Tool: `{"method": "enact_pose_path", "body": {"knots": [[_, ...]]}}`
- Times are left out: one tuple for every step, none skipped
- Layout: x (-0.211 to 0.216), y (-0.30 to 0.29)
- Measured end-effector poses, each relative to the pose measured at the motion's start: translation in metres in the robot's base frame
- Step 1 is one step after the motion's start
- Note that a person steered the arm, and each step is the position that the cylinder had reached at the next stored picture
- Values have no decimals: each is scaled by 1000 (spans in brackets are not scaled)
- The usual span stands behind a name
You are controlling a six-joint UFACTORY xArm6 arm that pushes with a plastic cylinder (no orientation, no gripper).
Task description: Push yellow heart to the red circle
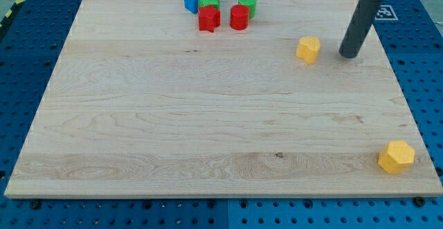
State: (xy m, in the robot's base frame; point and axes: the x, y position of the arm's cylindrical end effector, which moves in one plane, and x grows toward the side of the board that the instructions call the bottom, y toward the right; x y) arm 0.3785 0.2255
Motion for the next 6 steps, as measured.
{"method": "enact_pose_path", "body": {"knots": [[2,-23],[2,-37],[2,-59],[-9,-80],[-22,-99],[-39,-117]]}}
